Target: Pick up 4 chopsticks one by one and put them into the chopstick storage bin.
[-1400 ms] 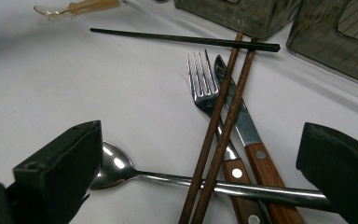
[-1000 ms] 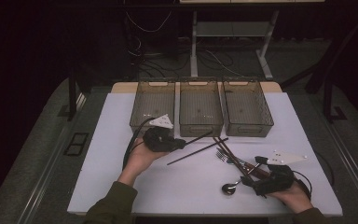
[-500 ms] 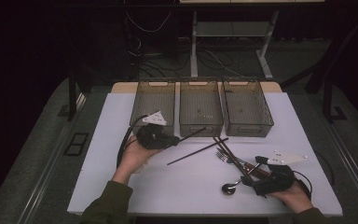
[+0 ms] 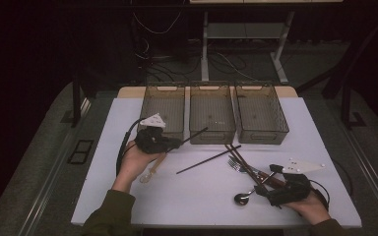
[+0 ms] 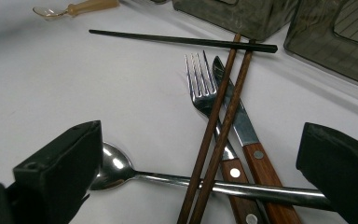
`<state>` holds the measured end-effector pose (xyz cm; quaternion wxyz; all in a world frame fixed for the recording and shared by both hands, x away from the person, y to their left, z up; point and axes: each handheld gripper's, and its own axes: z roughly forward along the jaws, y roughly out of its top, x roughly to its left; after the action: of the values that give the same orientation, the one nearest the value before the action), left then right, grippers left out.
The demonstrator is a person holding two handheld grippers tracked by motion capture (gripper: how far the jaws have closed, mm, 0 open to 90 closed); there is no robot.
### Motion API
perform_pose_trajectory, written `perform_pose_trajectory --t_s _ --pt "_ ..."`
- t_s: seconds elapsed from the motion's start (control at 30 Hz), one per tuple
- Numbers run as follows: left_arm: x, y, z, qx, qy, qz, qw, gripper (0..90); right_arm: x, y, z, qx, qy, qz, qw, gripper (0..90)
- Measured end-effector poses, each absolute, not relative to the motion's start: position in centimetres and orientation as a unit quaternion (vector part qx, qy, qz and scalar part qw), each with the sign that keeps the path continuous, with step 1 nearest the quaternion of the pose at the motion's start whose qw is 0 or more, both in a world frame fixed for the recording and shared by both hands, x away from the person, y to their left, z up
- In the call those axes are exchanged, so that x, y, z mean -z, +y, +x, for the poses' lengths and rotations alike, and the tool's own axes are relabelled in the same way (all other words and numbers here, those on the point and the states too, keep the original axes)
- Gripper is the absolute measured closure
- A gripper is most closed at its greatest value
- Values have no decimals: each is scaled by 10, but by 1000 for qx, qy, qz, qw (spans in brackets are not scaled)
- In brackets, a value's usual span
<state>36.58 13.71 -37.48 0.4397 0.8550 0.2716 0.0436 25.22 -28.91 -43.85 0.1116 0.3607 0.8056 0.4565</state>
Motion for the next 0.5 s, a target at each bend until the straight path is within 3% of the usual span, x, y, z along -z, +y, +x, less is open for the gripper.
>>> perform_pose_trajectory --t_s 0.5 --pt "375 152 379 -69 312 847 424 854 437 -290 252 -459 803 363 116 9"
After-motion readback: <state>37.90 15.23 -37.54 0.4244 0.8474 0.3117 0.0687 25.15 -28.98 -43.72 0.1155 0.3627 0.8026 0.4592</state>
